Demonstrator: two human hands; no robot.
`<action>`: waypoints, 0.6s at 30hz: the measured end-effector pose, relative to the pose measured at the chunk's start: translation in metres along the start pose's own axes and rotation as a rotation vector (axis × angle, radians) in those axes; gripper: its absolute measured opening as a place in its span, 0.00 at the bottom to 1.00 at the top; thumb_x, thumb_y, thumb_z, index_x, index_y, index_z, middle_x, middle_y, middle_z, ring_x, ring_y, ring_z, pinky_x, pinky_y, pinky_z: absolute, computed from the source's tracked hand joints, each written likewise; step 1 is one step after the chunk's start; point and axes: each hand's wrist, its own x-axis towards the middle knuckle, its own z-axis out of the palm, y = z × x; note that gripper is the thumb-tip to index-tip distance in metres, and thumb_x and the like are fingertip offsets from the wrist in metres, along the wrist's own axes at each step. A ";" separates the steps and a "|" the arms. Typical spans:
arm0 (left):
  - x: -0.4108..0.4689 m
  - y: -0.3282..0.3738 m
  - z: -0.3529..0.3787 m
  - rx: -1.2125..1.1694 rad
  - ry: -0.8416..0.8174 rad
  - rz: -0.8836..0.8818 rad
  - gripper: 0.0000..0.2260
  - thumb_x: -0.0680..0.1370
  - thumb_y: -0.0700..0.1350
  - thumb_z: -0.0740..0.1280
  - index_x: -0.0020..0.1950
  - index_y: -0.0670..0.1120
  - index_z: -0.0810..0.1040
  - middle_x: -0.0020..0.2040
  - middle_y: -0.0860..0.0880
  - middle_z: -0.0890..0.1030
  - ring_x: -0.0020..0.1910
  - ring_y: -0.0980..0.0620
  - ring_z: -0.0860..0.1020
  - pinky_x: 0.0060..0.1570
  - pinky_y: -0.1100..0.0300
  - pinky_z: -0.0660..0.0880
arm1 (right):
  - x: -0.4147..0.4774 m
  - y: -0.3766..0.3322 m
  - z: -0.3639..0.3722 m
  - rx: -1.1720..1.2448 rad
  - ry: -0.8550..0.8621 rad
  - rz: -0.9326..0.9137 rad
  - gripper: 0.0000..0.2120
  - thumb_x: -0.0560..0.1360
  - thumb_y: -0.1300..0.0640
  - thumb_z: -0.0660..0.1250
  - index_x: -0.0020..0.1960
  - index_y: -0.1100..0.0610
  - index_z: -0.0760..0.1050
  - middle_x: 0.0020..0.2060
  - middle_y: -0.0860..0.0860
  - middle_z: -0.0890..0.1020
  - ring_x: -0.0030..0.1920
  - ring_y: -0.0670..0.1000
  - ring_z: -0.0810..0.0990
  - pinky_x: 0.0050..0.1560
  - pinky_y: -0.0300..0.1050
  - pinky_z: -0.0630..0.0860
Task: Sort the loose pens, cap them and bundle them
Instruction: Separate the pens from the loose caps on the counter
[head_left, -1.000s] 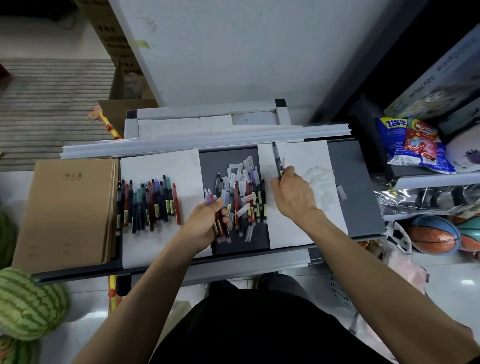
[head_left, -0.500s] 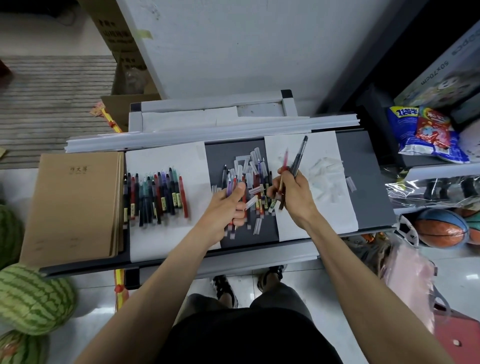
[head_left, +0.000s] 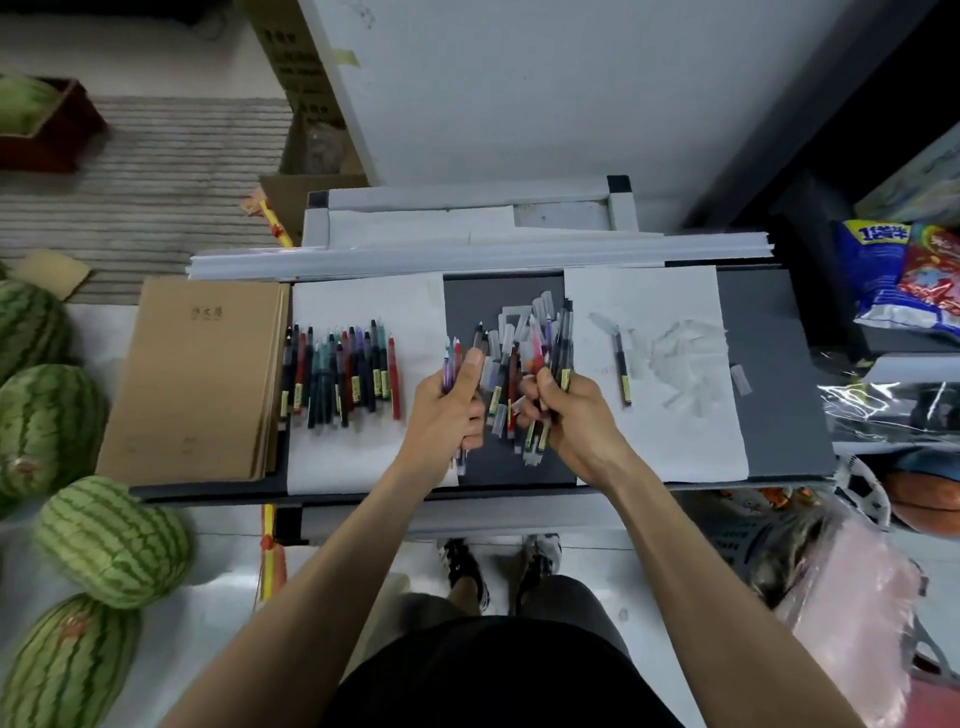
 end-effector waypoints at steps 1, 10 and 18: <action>-0.001 -0.003 0.001 0.018 0.026 0.008 0.22 0.82 0.62 0.67 0.37 0.52 0.61 0.29 0.51 0.56 0.26 0.51 0.53 0.23 0.63 0.56 | 0.001 0.002 0.001 -0.068 -0.023 0.002 0.12 0.87 0.57 0.58 0.46 0.58 0.73 0.34 0.50 0.72 0.34 0.50 0.69 0.42 0.50 0.69; -0.006 -0.015 0.007 0.064 0.139 0.292 0.20 0.85 0.54 0.65 0.34 0.50 0.74 0.27 0.54 0.70 0.24 0.55 0.65 0.23 0.63 0.64 | 0.011 0.014 0.027 -0.613 -0.081 -0.138 0.13 0.86 0.53 0.62 0.69 0.55 0.73 0.54 0.51 0.85 0.54 0.45 0.83 0.55 0.36 0.79; 0.011 -0.030 -0.003 0.102 0.751 0.610 0.24 0.83 0.49 0.68 0.30 0.47 0.65 0.24 0.47 0.67 0.23 0.43 0.66 0.23 0.47 0.64 | 0.022 0.056 0.052 -0.576 0.039 -0.370 0.13 0.84 0.49 0.63 0.58 0.59 0.70 0.35 0.43 0.79 0.33 0.44 0.75 0.34 0.40 0.73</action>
